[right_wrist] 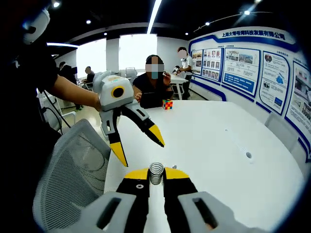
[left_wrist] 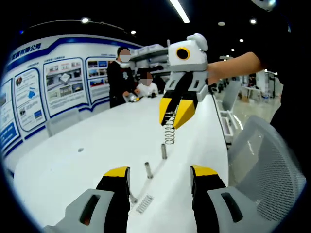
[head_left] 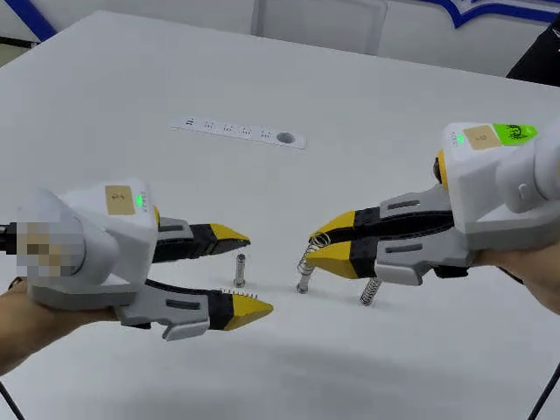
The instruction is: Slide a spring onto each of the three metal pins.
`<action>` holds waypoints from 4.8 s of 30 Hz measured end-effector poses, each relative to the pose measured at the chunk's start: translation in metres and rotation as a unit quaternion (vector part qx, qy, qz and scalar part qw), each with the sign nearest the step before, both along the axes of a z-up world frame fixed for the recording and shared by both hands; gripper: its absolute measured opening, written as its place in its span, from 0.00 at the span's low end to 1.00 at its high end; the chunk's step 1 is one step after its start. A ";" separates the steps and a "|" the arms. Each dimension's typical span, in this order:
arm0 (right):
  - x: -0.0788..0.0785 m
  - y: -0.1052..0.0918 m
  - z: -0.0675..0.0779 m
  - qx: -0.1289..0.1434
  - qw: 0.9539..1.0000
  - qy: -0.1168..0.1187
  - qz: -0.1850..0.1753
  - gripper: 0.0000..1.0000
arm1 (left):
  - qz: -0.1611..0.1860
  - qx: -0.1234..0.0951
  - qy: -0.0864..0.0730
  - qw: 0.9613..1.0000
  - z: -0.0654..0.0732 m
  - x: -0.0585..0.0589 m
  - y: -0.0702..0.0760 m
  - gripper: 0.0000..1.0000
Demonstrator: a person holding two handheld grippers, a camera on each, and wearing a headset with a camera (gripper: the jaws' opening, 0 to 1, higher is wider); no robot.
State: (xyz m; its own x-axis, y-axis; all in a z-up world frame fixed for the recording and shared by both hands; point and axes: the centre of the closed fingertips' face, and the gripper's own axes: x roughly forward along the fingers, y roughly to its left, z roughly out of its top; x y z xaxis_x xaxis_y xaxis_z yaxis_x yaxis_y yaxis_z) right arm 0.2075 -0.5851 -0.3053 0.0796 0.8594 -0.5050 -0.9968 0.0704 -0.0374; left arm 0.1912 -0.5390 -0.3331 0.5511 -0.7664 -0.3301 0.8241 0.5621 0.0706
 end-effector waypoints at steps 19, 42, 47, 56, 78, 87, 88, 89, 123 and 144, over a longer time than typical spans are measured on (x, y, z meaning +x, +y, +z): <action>0.066 -0.009 -0.053 -0.031 0.996 0.017 -0.086 0.11 | 0.115 -0.011 -0.003 0.993 0.005 0.026 0.072 1.00; 0.073 -0.004 -0.099 -0.052 0.991 0.049 -0.112 0.11 | 0.115 -0.007 0.036 0.993 -0.018 0.017 0.077 1.00; 0.073 -0.005 -0.109 -0.059 0.991 0.050 -0.113 0.11 | 0.135 -0.033 0.035 0.990 -0.013 0.021 0.083 1.00; 0.075 -0.002 -0.127 -0.071 0.989 0.047 -0.122 0.11 | 0.135 -0.026 0.047 0.989 -0.021 0.015 0.085 1.00; 0.071 -0.002 -0.147 -0.083 0.986 0.061 -0.132 0.12 | 0.144 -0.028 0.065 0.987 -0.031 0.009 0.087 1.00; 0.072 -0.004 -0.139 -0.083 0.986 0.053 -0.133 0.16 | 0.144 -0.034 0.065 0.987 -0.029 0.006 0.086 1.00; 0.071 -0.004 -0.137 -0.083 0.986 0.050 -0.133 0.17 | 0.144 -0.035 0.064 0.987 -0.029 0.006 0.086 1.00; 0.071 -0.005 -0.134 -0.082 0.987 0.048 -0.134 0.17 | 0.144 -0.034 0.062 0.987 -0.028 0.006 0.086 1.00; 0.014 0.070 -0.129 -0.105 0.994 0.024 -0.035 0.20 | 0.147 -0.031 0.062 0.987 -0.034 -0.008 0.100 1.00; 0.025 0.072 -0.180 -0.181 0.982 0.029 -0.045 0.17 | 0.168 -0.022 0.087 0.982 -0.049 -0.017 0.117 0.99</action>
